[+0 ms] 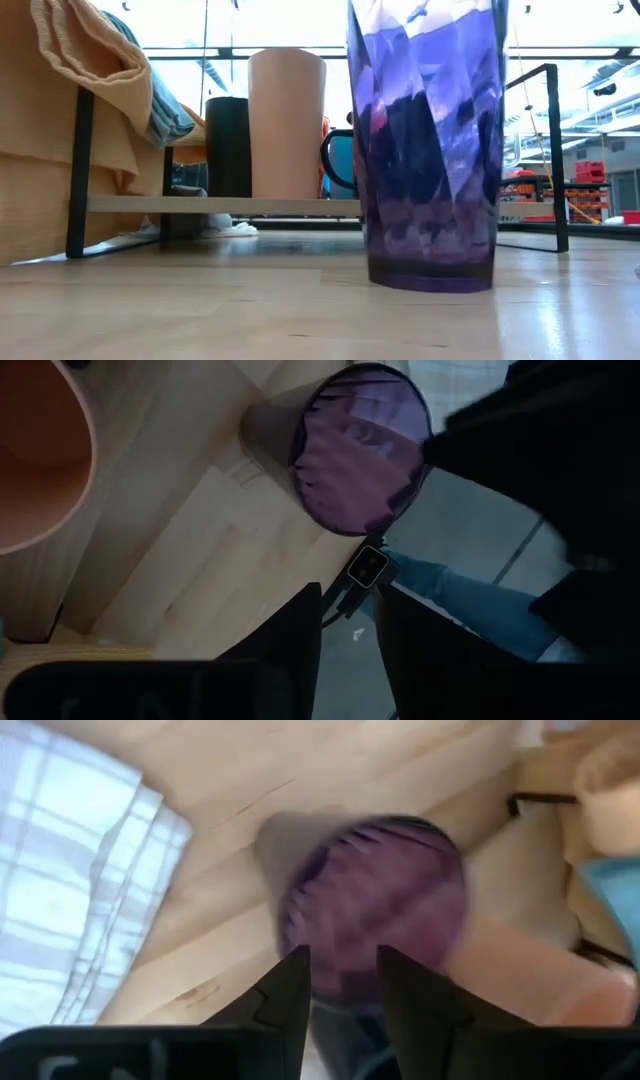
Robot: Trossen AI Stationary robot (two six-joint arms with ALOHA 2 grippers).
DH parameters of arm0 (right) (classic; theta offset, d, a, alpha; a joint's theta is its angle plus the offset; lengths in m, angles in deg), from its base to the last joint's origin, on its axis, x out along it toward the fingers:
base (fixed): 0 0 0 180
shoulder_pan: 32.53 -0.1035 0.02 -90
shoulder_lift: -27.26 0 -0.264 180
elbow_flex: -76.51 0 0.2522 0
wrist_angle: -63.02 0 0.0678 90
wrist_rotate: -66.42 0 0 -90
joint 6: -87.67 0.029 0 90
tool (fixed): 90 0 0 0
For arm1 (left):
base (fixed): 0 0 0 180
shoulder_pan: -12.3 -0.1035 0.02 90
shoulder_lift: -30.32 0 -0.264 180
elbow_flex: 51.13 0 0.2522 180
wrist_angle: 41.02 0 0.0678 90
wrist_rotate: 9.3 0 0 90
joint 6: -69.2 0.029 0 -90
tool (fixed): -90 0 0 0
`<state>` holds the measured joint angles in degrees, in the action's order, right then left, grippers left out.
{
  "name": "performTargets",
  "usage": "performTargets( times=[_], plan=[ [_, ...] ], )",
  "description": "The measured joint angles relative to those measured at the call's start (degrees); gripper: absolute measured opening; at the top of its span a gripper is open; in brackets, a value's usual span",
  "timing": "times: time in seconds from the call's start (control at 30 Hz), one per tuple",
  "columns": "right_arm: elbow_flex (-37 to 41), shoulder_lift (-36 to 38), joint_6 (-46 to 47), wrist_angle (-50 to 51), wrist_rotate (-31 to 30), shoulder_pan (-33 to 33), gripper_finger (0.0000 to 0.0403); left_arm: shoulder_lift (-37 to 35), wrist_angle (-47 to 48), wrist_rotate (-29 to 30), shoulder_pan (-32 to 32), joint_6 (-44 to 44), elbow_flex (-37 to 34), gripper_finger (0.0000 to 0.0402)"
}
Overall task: Stack small to large cups/mugs on shelf
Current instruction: Put the violet cup on the shelf, then put the purple cup on the shelf
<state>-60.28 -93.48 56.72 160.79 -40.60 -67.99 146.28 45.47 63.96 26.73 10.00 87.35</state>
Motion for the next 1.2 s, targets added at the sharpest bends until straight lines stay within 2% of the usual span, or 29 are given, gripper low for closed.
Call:
performTargets(
  times=[0.13,0.33,0.53,0.63,0.7,0.8,0.9,1.2],
  plan=[
    [-6.62,0.02,4.26,6.13,-0.49,-1.79,0.0123,0.0,0.02,0.0,0.0,0.52,0.0,0.0103],
    [-11.37,2.67,14.83,5.89,3.19,-7.73,0.0107,-0.04,-1.94,-0.05,-0.08,1.08,0.09,0.0105],
    [-11.24,6.42,30.77,6.04,7.72,-14.83,0.0054,-0.04,-1.88,0.33,-0.16,1.4,0.09,0.0101],
    [-11.24,8.72,41.19,6.03,6.65,-18.12,0.0017,-0.04,-2.46,1.73,-0.29,1.38,0.09,0.0101],
    [-11.24,10.01,47.29,6.03,3.56,-19.79,0.0006,0.57,-4.05,2.04,-0.46,1.34,0.09,0.0103],
    [-11.23,11.38,54.15,6.03,-1.56,-21.39,0.0019,2.15,-5.88,1.76,-0.46,0.9,0.07,0.0109],
    [-11.22,11.91,58.15,6.03,-3.62,-21.73,0.0041,3.88,-7.67,1.22,-0.33,0.85,0.07,0.0121],
    [-10.65,11.73,60.43,6.06,-3.92,-21.28,0.0072,6.01,-8.09,1.44,-0.78,-0.17,-0.01,0.0177]
  ],
)
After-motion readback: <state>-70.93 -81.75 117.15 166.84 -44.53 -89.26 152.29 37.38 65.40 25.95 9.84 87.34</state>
